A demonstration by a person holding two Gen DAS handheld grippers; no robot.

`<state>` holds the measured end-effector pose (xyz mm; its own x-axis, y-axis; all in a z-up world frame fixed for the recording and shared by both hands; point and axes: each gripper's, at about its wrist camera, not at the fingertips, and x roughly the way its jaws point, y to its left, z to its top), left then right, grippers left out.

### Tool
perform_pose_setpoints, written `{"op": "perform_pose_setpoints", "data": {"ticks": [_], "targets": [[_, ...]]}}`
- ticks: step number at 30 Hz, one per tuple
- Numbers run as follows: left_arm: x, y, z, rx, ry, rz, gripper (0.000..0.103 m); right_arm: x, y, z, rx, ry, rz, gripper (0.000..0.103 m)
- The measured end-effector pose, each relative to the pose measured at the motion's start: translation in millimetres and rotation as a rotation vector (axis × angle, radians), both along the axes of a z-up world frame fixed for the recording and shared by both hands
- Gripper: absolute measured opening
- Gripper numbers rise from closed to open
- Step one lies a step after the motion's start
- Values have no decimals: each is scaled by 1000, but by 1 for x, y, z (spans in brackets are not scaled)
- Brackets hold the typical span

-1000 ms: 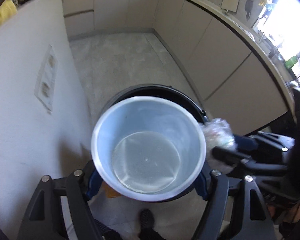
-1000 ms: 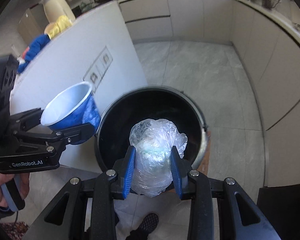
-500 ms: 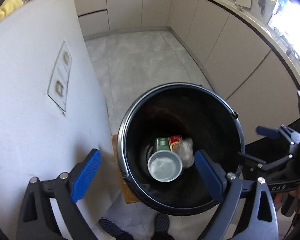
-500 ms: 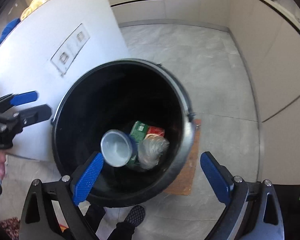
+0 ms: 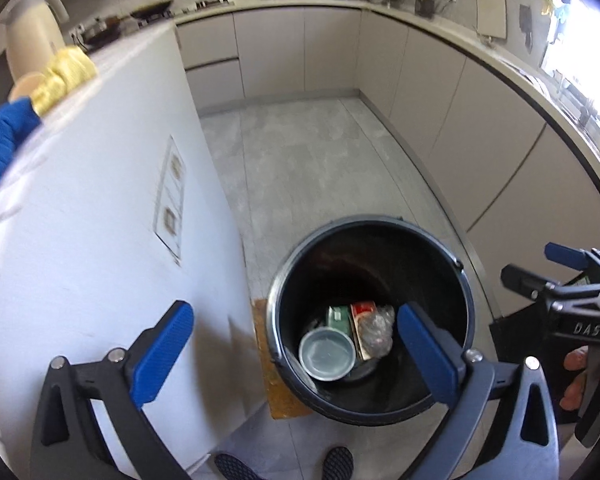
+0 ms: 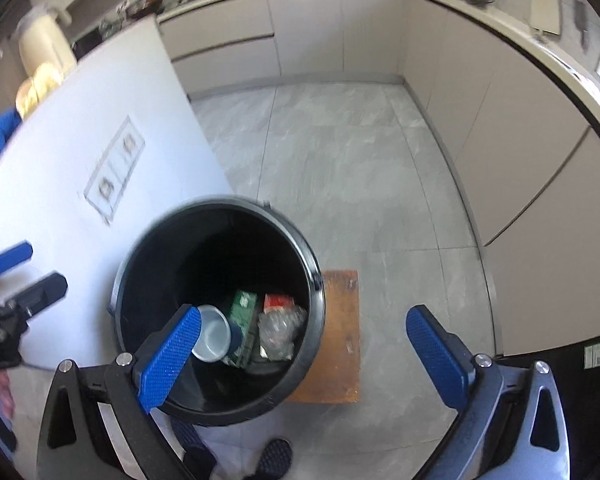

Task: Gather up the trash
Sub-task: 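Move both tools back over the table toward the remaining items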

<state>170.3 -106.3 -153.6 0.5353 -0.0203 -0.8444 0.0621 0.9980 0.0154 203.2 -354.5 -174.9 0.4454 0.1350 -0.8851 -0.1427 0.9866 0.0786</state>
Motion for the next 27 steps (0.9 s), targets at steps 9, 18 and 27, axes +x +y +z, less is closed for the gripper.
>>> {"op": "perform_pose_setpoints", "data": {"ticks": [9,18,27], "targets": [[-22,38,61,-19,-101,97,103,0,23,65,33,-129,-17,103],[-53,107,98,-28,-184,220,103,-3,89,116,83,-183,112,103],[-94,206,97,6,-210,395,103,-12,188,137,154,-213,239,103]]}}
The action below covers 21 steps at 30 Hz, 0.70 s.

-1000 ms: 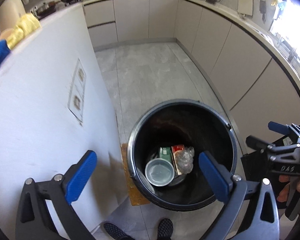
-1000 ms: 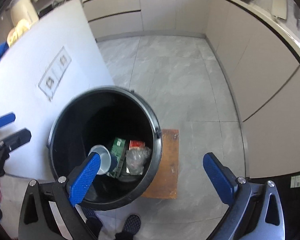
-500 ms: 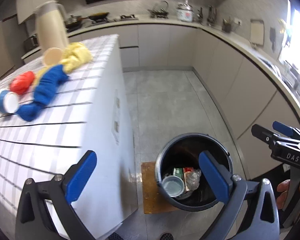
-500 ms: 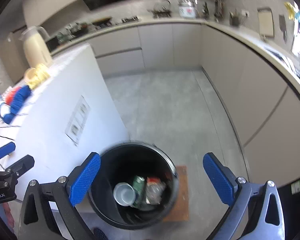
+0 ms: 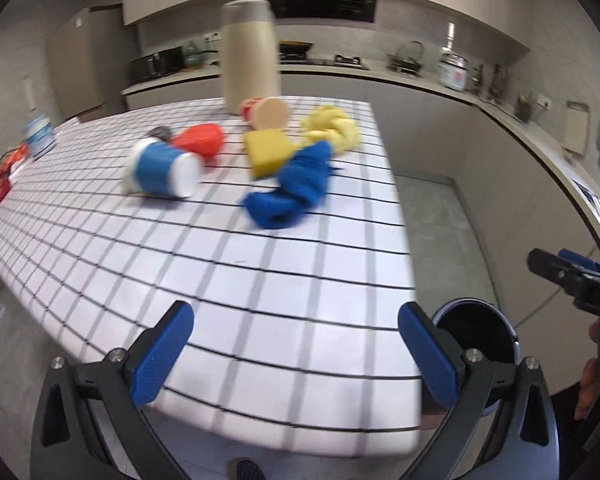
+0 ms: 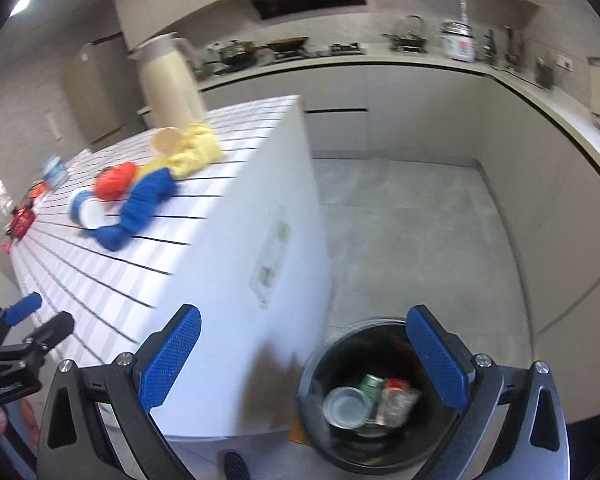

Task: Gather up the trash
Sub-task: 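Move both tools back over the table toward the remaining items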

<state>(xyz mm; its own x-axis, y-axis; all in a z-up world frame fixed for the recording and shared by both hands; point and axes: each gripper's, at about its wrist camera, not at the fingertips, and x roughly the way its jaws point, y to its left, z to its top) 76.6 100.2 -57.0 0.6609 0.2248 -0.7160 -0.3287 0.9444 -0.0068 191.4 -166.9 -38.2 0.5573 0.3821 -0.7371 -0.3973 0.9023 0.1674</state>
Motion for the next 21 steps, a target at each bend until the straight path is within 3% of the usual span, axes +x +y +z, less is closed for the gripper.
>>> {"op": "perform_pose_setpoints", "data": {"ticks": [7,11,21], "targets": [[-17,71,4,68,-19,52,103,-21,84,11,-11,-22,84,103],[-12,110,9,112,-49,52,103,-26,122,17,-12,-30,69,103],[15,181,9,112,-98,9,103,-21,207,15,-35,-57,-5,103]]}}
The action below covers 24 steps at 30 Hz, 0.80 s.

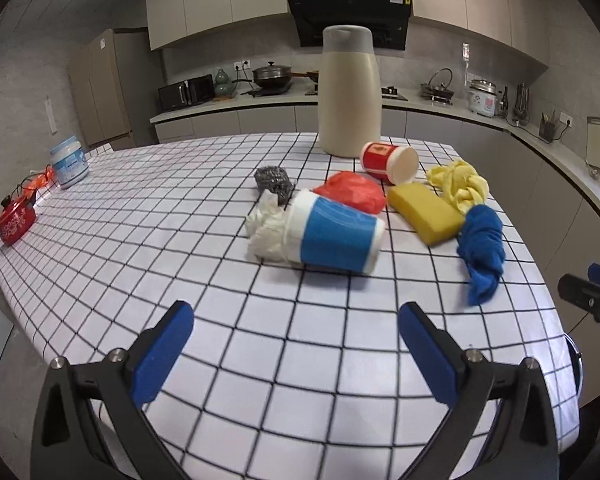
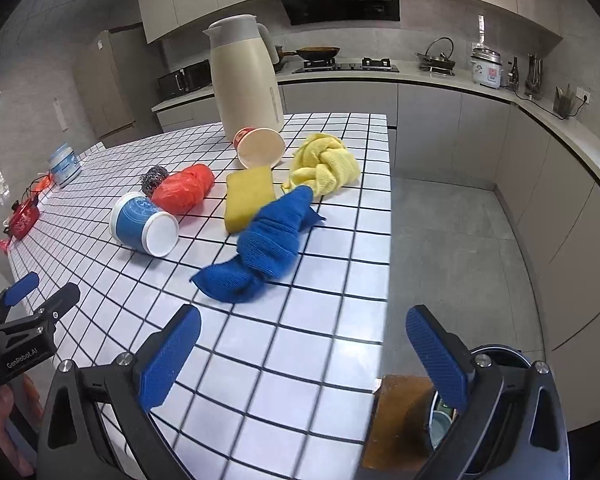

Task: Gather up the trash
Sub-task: 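Move both tools back over the table toward the remaining items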

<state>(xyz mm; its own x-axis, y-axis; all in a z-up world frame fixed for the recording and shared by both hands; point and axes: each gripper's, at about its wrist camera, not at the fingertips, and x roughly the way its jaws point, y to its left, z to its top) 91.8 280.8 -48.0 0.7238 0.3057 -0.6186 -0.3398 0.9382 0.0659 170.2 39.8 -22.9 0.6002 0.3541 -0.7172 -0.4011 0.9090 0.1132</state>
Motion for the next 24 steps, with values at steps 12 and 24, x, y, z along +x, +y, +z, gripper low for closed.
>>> {"op": "perform_pose_setpoints", "data": {"ticks": [12,24], "targets": [[41,15,-21,60,-6,-62,103,24,44,-13,-31,-3,-50,95],[70,14,-16,20,10,-131,103,51,52,-29,-18,23,-79,94]]}}
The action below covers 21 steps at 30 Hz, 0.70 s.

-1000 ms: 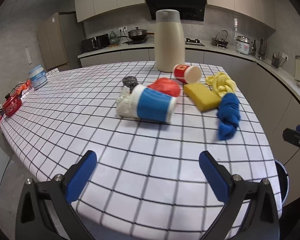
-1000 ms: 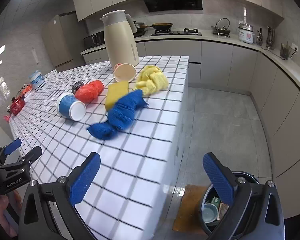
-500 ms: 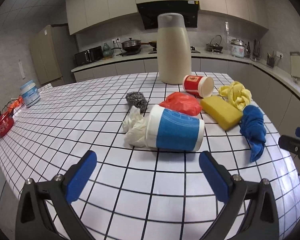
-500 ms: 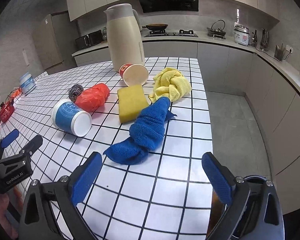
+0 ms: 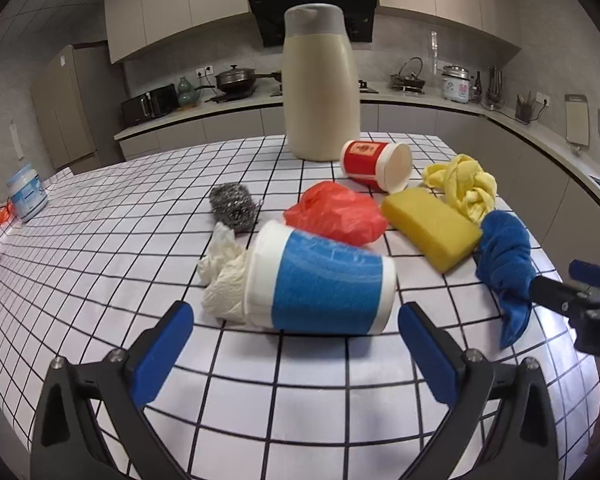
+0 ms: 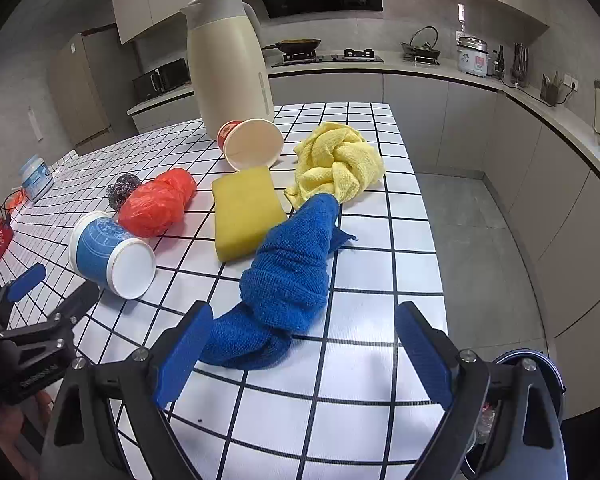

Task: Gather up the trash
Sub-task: 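Move both tools back over the table toward the remaining items, then grasp the blue-and-white paper cup with the left tool while the right tool grasps the blue cloth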

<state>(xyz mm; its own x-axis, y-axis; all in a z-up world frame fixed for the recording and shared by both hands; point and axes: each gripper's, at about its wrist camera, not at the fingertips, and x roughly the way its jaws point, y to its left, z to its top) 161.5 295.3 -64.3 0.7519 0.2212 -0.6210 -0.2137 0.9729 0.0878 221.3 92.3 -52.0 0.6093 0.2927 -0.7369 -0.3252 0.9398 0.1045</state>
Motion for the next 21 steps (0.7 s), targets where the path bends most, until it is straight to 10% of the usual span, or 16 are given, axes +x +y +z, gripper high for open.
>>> {"op": "perform_pose_setpoints", "data": {"ticks": [21], "targets": [[28,8,-20,-35,86,-25,103,28,18,-21,8,71,22,88]]}}
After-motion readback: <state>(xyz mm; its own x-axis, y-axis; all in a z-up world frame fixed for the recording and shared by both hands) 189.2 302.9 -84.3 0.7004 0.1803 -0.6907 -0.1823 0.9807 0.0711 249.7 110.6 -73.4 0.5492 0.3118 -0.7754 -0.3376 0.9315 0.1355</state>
